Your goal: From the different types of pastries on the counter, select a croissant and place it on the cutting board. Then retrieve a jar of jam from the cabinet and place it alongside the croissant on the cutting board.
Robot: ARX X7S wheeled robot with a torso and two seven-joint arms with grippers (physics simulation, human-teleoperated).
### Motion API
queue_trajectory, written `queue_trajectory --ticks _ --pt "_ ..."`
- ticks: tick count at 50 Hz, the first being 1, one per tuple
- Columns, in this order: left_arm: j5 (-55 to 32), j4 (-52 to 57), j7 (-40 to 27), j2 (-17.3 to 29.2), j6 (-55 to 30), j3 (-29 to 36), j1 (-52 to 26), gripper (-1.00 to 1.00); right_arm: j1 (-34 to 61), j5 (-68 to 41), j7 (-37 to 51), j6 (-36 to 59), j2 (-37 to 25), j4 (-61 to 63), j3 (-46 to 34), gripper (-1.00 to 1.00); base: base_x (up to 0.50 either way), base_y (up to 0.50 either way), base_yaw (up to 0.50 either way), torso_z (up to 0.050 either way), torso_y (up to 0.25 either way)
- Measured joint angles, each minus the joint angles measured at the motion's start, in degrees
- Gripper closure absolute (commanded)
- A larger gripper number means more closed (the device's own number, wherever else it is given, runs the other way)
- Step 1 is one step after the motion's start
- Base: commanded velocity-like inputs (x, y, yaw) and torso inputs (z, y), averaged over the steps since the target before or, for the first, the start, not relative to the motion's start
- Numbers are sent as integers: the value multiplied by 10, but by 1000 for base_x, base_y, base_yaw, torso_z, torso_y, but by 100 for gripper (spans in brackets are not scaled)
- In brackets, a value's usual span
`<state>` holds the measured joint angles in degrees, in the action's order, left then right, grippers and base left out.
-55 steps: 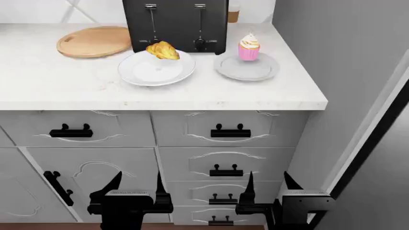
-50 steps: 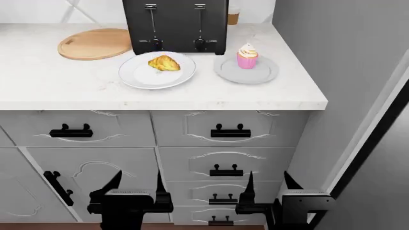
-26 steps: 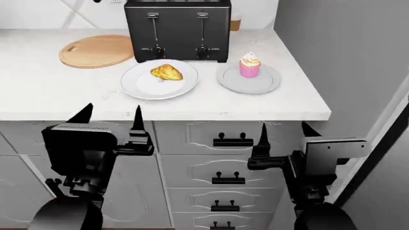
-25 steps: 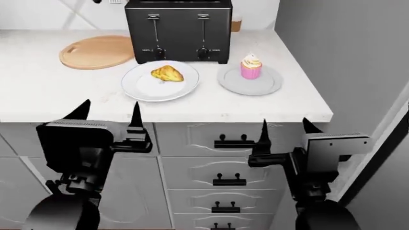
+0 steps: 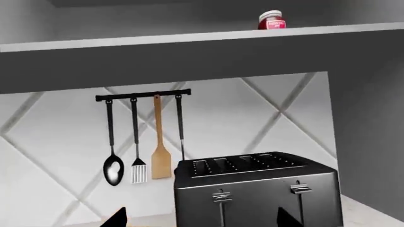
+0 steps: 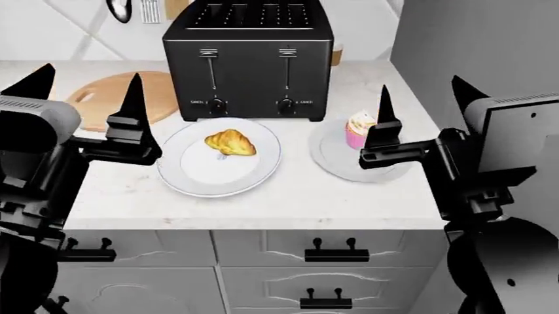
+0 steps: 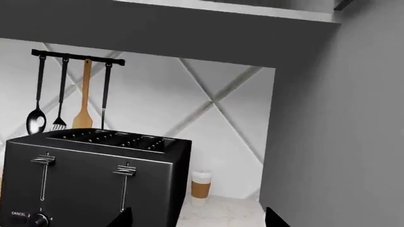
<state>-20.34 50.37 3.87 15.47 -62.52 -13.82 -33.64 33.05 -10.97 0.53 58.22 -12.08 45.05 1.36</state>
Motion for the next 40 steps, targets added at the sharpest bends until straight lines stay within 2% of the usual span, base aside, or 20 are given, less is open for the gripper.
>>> queue_trajectory --ticks 27,36,40 --pt "-43 28 3 40 -92 -65 -76 -100 133 -37 -9 144 -30 65 34 -100 500 96 0 50 0" --pt "-54 35 2 44 -108 -72 -87 -100 156 -45 -9 169 -34 75 41 -100 500 258 0 50 0" --pt "-58 37 0 46 -119 -75 -91 -100 166 -51 -10 181 -32 80 49 -100 500 56 0 19 0"
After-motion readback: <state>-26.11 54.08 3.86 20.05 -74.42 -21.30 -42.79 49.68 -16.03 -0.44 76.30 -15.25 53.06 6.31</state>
